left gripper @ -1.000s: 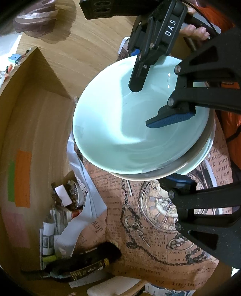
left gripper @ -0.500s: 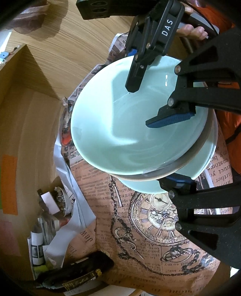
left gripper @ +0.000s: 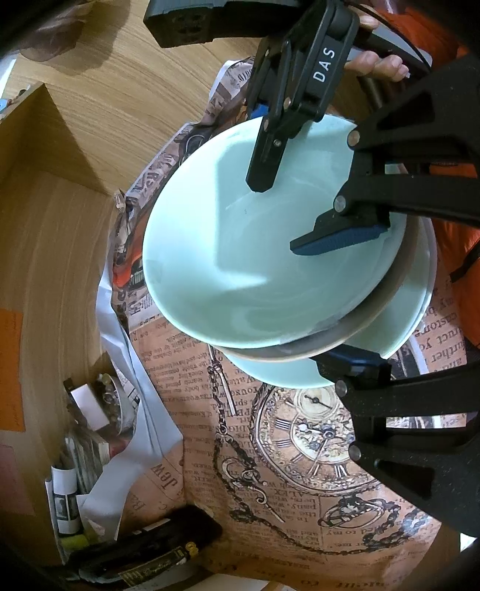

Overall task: Organize plates and bowls
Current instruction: 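Lower the stack onto the mint green plate and open both tools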

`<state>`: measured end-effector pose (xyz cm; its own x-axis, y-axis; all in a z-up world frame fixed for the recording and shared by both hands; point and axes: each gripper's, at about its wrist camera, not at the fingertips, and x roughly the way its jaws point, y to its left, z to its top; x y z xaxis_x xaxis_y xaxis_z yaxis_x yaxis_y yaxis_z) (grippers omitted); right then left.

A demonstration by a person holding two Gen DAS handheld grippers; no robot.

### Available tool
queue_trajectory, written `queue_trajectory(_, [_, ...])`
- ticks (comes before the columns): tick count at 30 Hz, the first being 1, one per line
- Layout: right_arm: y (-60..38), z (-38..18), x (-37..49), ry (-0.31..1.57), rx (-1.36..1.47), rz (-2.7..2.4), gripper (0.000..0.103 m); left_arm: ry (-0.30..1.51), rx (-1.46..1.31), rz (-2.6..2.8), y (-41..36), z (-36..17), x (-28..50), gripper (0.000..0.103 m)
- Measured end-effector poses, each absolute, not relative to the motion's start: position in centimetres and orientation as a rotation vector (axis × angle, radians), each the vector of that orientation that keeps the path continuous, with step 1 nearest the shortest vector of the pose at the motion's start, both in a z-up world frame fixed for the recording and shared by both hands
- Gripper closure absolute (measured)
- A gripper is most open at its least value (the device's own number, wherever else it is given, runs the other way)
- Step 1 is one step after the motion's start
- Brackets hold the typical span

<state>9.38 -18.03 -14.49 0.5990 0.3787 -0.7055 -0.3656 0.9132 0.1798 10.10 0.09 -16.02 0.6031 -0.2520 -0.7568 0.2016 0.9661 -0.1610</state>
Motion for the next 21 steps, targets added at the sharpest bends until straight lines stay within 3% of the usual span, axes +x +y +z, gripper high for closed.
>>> queue_trajectory(10, [-18.7,-14.7,9.5,0.812,0.067,0.473,0.065,0.878,-0.073,-0.281,0.2,-16.1,10.1,0.055])
queue_trajectory(13, [-19.1,-14.4,9.1,0.776,0.07,0.462,0.052,0.858,-0.067,-0.252,0.3,-16.0,9.8,0.05])
queue_trajectory(19, [-19.3,-12.4,7.2,0.649,0.024,0.426,0.041,0.778,-0.068,-0.217,1.2,-14.3,8.3,0.048])
queue_trajectory(21, [-19.5,-11.5,6.4,0.607,0.023,0.435,0.04,0.726,-0.067,-0.213,1.4,-13.1,7.4,0.038])
